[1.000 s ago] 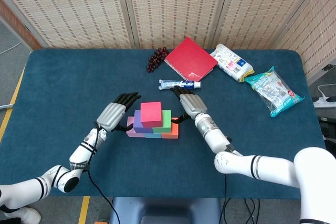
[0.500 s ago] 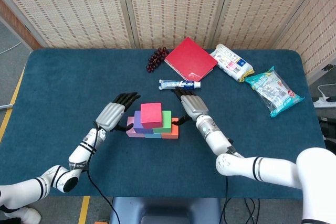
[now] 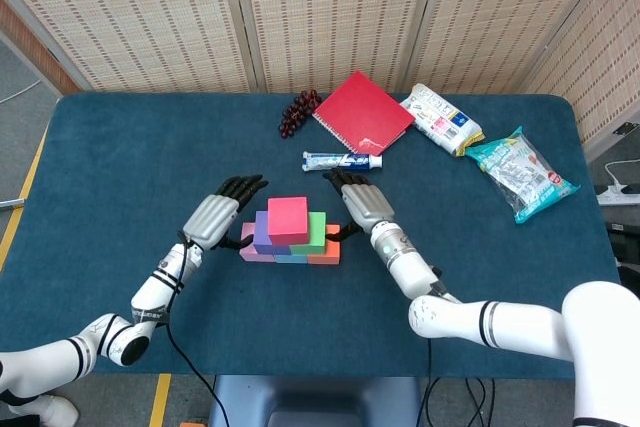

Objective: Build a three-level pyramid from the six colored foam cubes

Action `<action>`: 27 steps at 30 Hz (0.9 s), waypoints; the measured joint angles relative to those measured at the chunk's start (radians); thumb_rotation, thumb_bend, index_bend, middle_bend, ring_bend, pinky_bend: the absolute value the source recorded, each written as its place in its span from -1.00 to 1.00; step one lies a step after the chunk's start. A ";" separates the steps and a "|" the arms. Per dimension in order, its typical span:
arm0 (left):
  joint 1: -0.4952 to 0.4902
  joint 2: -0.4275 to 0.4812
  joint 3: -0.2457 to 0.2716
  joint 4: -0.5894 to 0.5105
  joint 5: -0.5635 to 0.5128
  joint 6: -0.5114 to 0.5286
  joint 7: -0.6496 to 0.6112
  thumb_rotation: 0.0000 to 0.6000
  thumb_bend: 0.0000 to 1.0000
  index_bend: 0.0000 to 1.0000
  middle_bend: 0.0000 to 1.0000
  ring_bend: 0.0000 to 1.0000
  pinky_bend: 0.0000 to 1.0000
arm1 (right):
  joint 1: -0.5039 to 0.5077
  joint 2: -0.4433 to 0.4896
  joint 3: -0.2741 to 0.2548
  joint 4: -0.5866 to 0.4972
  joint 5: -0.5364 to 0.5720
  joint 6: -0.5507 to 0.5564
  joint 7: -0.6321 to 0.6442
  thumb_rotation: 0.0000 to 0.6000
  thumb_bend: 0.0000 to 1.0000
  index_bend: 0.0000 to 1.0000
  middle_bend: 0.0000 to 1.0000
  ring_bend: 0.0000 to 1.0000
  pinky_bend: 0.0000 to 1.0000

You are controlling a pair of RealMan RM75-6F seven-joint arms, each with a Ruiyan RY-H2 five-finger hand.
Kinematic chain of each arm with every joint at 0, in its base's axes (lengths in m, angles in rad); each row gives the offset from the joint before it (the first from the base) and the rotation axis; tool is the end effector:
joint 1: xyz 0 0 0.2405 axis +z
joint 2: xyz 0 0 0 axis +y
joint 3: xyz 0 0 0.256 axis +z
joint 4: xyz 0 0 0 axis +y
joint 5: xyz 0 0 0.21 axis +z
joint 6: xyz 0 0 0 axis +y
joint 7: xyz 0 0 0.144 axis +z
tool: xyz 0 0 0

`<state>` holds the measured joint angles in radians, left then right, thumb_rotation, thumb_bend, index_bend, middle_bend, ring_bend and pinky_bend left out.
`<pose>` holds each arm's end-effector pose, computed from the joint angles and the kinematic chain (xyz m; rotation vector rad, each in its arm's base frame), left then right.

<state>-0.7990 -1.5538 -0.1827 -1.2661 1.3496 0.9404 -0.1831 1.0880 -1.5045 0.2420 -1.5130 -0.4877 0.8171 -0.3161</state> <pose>-0.1445 0.3798 -0.0017 -1.8531 -1.0792 -1.2004 -0.0719 -0.3962 -0.0167 1.7644 -1.3696 0.9021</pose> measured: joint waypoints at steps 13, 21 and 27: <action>0.001 -0.006 0.000 0.017 -0.005 -0.002 -0.006 1.00 -0.42 -1.00 -1.00 -1.00 -0.94 | -0.019 0.035 -0.004 -0.024 -0.001 0.016 -0.006 1.00 -1.00 -1.00 -0.99 -1.00 -1.00; 0.033 0.013 0.011 0.012 -0.012 0.019 -0.004 1.00 -0.42 -1.00 -1.00 -1.00 -0.94 | -0.058 0.101 -0.036 -0.071 -0.035 0.027 -0.012 1.00 -1.00 -1.00 -0.99 -1.00 -1.00; 0.076 0.022 0.030 0.047 -0.040 0.021 -0.013 1.00 -0.42 -1.00 -1.00 -1.00 -0.94 | -0.090 0.129 -0.069 -0.079 -0.059 0.024 -0.012 1.00 -1.00 -1.00 -0.99 -1.00 -1.00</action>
<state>-0.7234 -1.5315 -0.1530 -1.2190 1.3093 0.9615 -0.1961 0.9978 -1.3754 0.1729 -1.5919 -0.5471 0.8406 -0.3282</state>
